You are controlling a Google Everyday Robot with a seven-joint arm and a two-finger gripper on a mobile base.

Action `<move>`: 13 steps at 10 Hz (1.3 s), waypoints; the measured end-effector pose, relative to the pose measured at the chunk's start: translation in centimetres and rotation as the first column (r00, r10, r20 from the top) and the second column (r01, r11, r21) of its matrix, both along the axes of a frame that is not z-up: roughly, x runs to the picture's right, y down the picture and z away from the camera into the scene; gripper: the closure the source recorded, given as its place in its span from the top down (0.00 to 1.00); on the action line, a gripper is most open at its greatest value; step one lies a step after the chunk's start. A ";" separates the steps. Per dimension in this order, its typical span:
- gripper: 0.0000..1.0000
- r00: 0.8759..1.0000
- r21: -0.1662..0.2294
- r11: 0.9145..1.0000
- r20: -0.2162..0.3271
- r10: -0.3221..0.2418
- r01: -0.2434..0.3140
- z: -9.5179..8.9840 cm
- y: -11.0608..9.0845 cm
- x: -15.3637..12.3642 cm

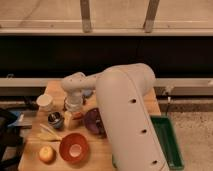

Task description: Place pepper in red bowl

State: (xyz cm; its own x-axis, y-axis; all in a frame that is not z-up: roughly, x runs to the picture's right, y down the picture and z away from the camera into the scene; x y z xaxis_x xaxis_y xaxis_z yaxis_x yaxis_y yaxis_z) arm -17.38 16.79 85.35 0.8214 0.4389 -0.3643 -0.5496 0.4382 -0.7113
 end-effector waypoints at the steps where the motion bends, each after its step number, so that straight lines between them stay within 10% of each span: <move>1: 0.50 1.000 0.004 1.000 -0.009 0.001 -0.001 0.0 0.1 0.0; 6: 0.03 1.000 0.011 1.000 -0.015 -0.020 0.020 -0.5 -0.3 -0.5; 13: 0.00 1.000 0.064 0.998 -0.003 -0.018 0.019 -3.7 -5.4 1.2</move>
State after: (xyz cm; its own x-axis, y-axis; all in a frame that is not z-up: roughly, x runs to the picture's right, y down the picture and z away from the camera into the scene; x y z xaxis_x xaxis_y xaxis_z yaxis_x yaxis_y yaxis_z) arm -16.18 11.36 81.69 0.8287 0.4463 -0.3378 -0.5427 0.4930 -0.6800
